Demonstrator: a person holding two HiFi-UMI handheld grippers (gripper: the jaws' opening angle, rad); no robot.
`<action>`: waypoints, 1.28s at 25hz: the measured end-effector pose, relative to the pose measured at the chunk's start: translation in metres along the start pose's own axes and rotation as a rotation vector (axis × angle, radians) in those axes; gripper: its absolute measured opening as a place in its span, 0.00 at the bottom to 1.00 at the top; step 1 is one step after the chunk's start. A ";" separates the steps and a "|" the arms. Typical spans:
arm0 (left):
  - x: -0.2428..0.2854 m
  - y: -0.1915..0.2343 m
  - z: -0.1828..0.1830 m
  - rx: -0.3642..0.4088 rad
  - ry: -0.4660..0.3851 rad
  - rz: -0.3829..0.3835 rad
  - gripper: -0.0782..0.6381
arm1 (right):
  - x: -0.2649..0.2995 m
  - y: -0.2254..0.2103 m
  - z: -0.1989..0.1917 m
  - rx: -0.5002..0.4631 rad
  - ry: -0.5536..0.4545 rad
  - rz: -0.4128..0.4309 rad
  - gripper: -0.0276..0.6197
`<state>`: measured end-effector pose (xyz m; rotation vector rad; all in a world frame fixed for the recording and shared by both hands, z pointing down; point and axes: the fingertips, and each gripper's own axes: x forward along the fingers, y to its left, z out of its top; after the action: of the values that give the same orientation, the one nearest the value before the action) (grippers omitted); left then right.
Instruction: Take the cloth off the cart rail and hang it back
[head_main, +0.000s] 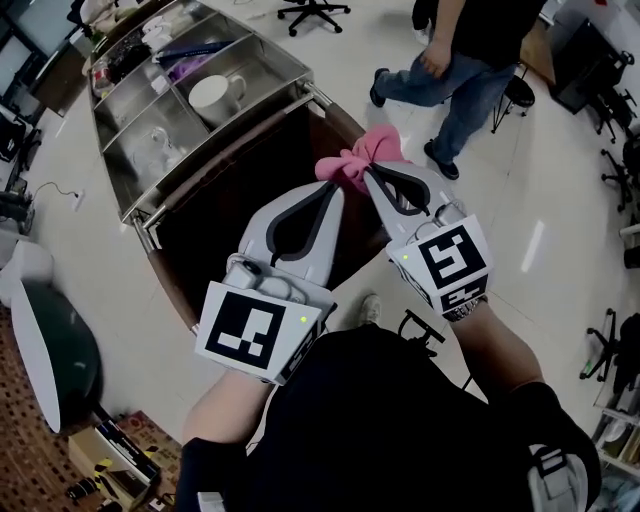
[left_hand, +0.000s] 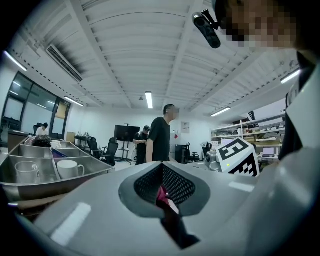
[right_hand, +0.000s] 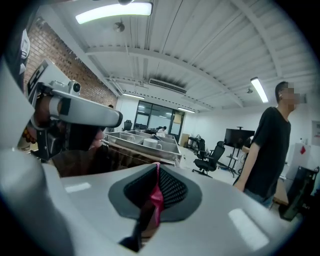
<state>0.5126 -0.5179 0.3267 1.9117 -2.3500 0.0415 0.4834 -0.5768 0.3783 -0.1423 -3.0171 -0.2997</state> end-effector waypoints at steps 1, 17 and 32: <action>0.002 -0.001 -0.001 0.000 0.003 -0.007 0.11 | -0.001 -0.002 -0.003 0.006 0.006 -0.007 0.06; 0.022 -0.010 -0.013 0.010 0.041 -0.053 0.11 | -0.008 -0.018 -0.039 0.087 0.050 -0.035 0.27; 0.029 -0.020 0.008 0.080 -0.124 -0.072 0.11 | -0.031 -0.035 -0.025 0.122 -0.005 -0.107 0.28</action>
<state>0.5256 -0.5509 0.3210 2.0924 -2.3885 0.0116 0.5124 -0.6182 0.3925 0.0291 -3.0425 -0.1229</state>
